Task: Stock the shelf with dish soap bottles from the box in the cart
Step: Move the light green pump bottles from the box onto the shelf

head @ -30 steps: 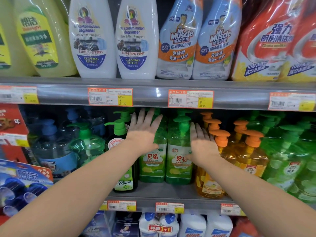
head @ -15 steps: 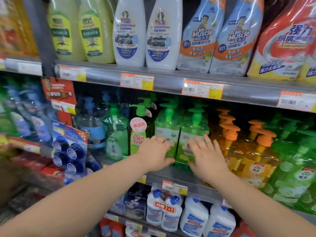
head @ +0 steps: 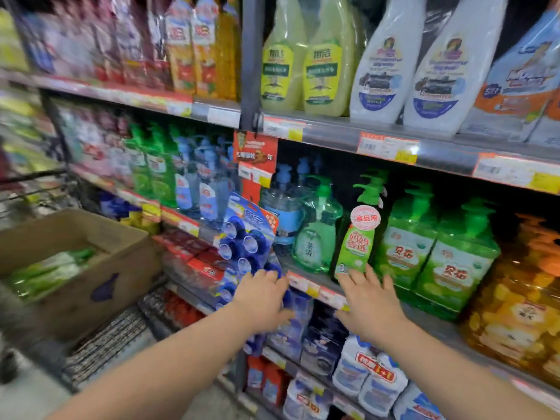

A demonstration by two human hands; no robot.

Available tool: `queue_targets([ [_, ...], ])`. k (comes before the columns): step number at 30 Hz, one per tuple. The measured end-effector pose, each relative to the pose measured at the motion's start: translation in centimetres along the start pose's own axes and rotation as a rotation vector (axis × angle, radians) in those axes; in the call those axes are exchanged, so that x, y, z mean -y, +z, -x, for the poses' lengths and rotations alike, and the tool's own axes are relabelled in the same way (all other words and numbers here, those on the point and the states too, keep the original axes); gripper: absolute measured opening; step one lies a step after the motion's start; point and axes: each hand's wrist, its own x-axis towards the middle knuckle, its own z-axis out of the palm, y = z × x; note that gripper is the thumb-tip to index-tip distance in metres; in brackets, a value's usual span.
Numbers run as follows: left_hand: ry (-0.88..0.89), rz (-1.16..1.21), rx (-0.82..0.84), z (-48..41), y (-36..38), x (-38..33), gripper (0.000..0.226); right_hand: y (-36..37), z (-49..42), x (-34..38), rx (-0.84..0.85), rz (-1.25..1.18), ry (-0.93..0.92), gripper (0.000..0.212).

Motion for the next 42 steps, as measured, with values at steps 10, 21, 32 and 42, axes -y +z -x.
queue_targets([
  [10,-0.404,0.047,0.057,18.1,3.9,25.0,0.068,-1.5,-4.4,29.2,0.0,-0.046,-0.331,0.07],
  [21,-0.728,0.157,0.052,31.3,7.4,41.1,0.066,-2.5,-6.8,51.3,0.087,-0.069,-0.604,0.073],
  [32,-0.814,0.205,0.088,29.7,11.1,52.7,0.064,-2.0,-17.8,63.3,0.091,-0.038,-0.694,0.073],
  [42,-0.748,0.137,0.219,20.4,13.0,66.7,0.064,-0.9,-32.4,70.1,0.208,-0.115,-0.619,0.073],
])
